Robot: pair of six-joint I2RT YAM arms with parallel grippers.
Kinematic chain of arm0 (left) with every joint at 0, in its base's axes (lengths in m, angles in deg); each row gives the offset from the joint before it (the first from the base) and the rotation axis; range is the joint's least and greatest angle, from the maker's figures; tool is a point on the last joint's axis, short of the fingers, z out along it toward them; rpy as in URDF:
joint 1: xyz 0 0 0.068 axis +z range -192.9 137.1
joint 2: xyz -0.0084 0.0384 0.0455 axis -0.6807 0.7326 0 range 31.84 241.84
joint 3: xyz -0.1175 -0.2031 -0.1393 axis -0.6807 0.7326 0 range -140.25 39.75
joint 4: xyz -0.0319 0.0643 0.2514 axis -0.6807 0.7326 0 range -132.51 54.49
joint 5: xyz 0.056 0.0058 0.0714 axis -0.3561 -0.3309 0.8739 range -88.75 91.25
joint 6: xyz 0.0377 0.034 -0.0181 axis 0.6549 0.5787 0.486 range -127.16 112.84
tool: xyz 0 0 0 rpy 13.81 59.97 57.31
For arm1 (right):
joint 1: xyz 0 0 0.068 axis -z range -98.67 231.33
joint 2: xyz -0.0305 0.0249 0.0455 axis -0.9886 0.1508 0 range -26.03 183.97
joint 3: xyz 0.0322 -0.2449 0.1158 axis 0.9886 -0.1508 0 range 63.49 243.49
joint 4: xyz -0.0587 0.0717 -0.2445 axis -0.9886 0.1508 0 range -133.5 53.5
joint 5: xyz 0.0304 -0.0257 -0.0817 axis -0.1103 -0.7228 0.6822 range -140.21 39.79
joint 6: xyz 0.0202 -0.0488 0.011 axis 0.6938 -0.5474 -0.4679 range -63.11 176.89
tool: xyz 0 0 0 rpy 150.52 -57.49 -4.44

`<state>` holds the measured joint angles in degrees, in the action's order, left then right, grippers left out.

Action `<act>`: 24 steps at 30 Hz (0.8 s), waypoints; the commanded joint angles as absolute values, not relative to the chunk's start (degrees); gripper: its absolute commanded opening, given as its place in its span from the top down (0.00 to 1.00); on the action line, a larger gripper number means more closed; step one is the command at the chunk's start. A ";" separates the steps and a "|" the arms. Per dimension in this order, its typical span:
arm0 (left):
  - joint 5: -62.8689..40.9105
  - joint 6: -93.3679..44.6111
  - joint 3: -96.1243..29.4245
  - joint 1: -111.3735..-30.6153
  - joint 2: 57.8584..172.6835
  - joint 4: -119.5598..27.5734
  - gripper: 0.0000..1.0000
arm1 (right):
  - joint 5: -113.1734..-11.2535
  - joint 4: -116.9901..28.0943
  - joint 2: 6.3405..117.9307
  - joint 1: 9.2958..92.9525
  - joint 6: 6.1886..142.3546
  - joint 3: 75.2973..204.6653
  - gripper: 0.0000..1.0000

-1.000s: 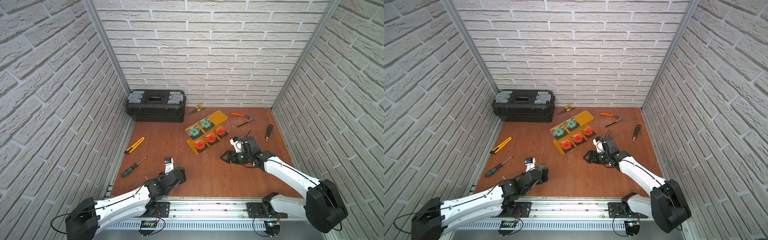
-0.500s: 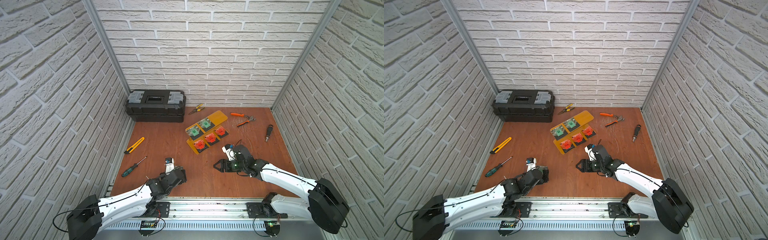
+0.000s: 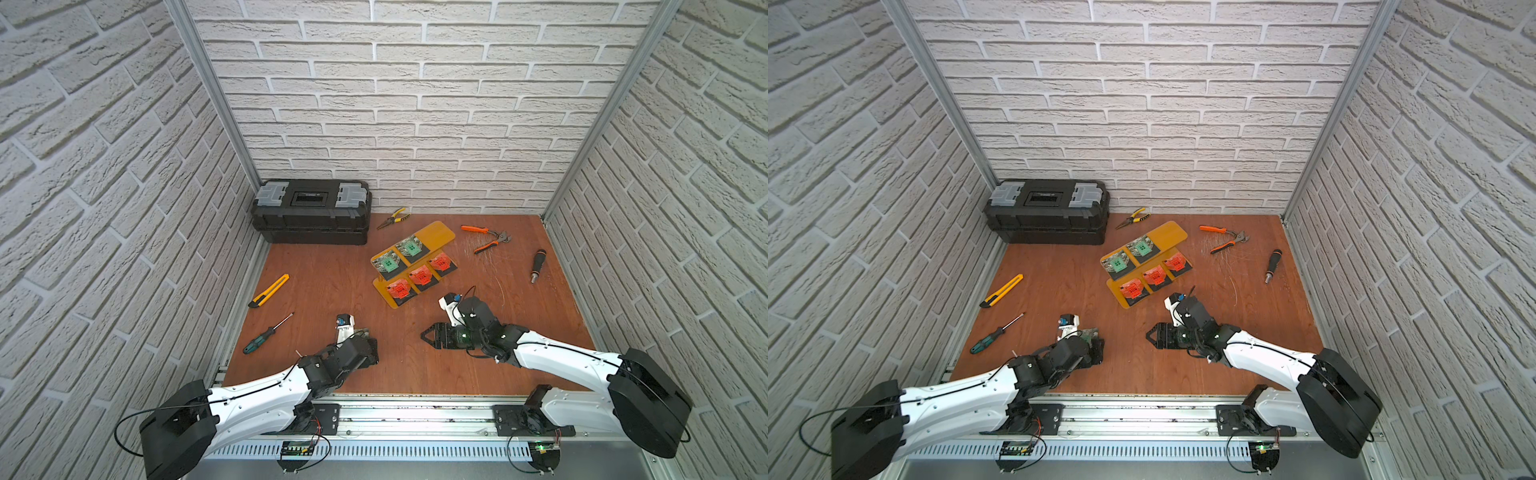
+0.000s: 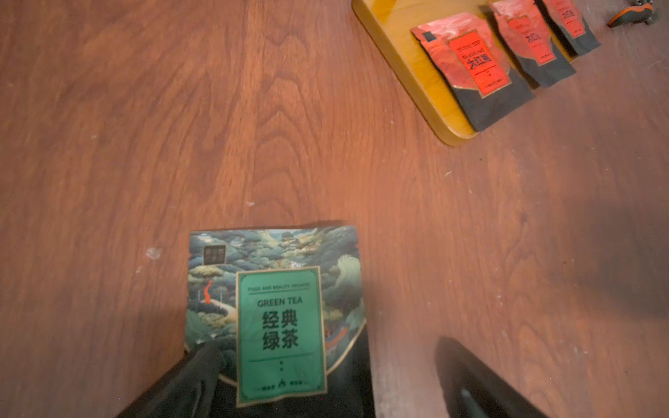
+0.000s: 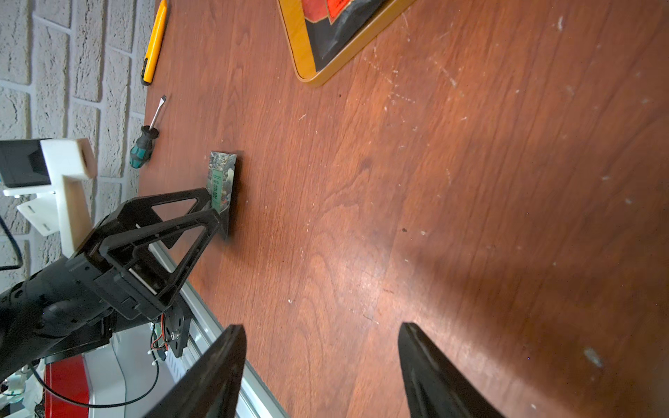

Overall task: Place the tea bags on the shelf by color
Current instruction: Move the tea bag to the center of the board.

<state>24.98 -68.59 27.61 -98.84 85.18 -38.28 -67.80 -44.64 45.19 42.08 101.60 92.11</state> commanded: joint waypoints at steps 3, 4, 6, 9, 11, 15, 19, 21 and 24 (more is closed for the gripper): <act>22.59 -67.81 26.98 -99.50 88.44 -42.60 0.02 | -67.70 -49.17 47.44 41.57 103.28 91.92 0.30; 20.77 -67.76 26.77 -99.58 89.04 -43.44 0.02 | -67.79 -49.60 47.84 41.53 103.46 91.87 0.30; 19.68 -67.80 26.38 -99.89 90.58 -45.63 0.02 | -68.02 -50.57 48.34 41.42 104.01 91.69 0.30; 18.87 -67.76 25.40 -100.59 93.34 -48.13 0.02 | -67.75 -51.41 48.58 41.34 104.42 91.43 0.30; 18.82 -67.78 24.66 -101.15 95.33 -49.51 0.02 | -67.53 -51.41 48.74 41.32 104.46 91.39 0.32; 18.81 -67.79 23.13 -102.54 99.11 -52.21 0.02 | -67.19 -51.87 49.00 41.22 105.03 90.91 0.36; 19.03 -67.84 21.31 -104.07 102.14 -54.13 0.02 | -66.74 -53.58 48.81 41.25 106.35 89.44 0.37; 19.26 -68.04 20.53 -104.82 103.49 -54.93 0.02 | -66.48 -53.94 48.55 41.24 106.81 88.94 0.37; 19.42 -68.42 19.74 -105.62 104.85 -55.85 0.02 | -65.81 -53.70 47.96 41.24 107.20 88.20 0.38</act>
<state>20.30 -67.87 20.49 -104.85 103.59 -54.26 -67.12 -51.33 48.65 41.67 106.19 89.21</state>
